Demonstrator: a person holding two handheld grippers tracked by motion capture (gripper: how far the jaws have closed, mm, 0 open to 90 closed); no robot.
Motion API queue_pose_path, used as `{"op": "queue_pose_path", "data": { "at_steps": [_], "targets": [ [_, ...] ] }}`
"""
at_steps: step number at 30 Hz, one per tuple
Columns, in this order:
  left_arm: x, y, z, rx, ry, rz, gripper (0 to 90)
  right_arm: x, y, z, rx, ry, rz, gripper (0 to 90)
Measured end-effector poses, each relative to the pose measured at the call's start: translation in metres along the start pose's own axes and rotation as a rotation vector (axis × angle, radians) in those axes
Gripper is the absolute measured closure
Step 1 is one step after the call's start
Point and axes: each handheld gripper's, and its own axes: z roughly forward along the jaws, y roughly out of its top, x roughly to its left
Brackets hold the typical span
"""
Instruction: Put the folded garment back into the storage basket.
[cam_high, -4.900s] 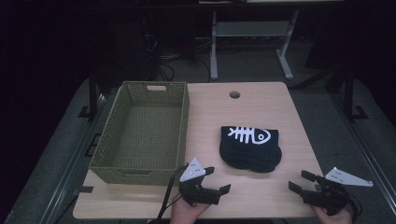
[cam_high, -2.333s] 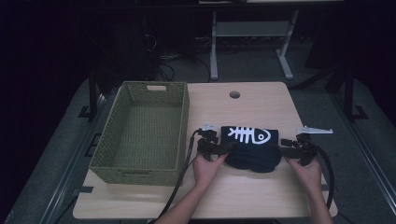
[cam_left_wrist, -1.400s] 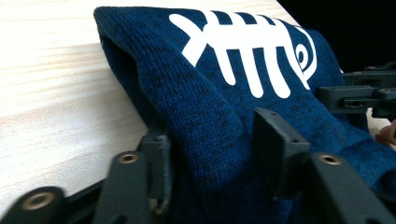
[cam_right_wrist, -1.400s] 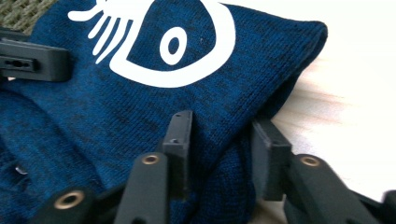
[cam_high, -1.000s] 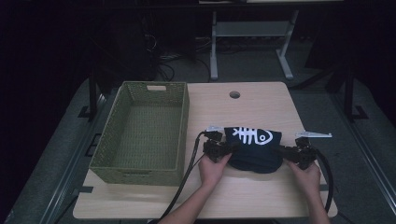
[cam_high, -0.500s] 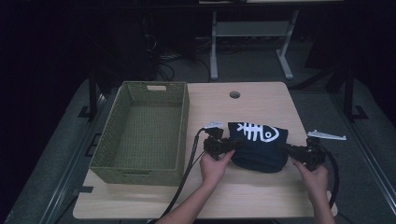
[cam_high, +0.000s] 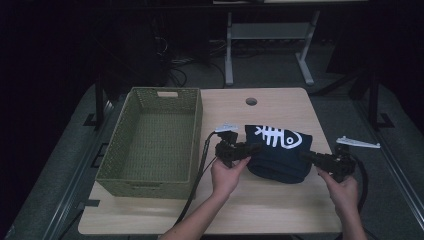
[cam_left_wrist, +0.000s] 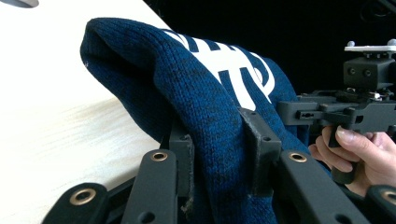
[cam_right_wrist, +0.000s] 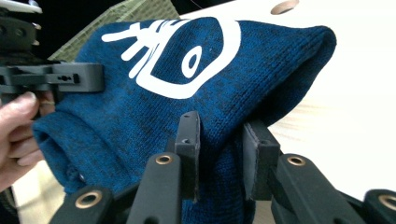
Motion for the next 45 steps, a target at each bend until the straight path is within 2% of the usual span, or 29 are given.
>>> {"op": "queue_pose_path", "data": {
  "at_steps": [7,13,14,17,21,34,39,45],
  "targets": [
    [-0.008,0.013,-0.011,-0.015,-0.020,0.008,68.1,0.010,0.015,-0.008,-0.009,0.022,-0.005,70.6],
    [-0.011,0.020,-0.025,-0.026,-0.041,0.011,67.8,0.018,0.025,-0.006,-0.003,0.043,-0.002,70.7],
    [-0.010,0.020,-0.027,-0.023,-0.040,0.017,67.8,0.019,0.026,-0.006,0.002,0.046,-0.005,70.7],
    [-0.009,0.023,-0.034,-0.028,-0.045,0.002,67.7,0.023,0.029,-0.003,0.004,0.065,0.001,70.7],
    [-0.006,0.028,-0.044,-0.032,-0.048,0.015,67.7,0.030,0.036,-0.001,-0.002,0.096,0.000,70.7],
    [0.003,0.043,-0.072,-0.065,-0.044,-0.010,67.6,0.054,0.059,0.015,0.011,0.127,-0.022,70.7],
    [0.010,0.047,-0.080,-0.074,-0.048,-0.029,67.6,0.059,0.064,0.023,0.010,0.142,-0.016,70.7],
    [0.016,0.052,-0.092,-0.082,-0.037,-0.030,67.6,0.067,0.072,0.033,0.015,0.161,-0.011,70.7]
  ]
}}
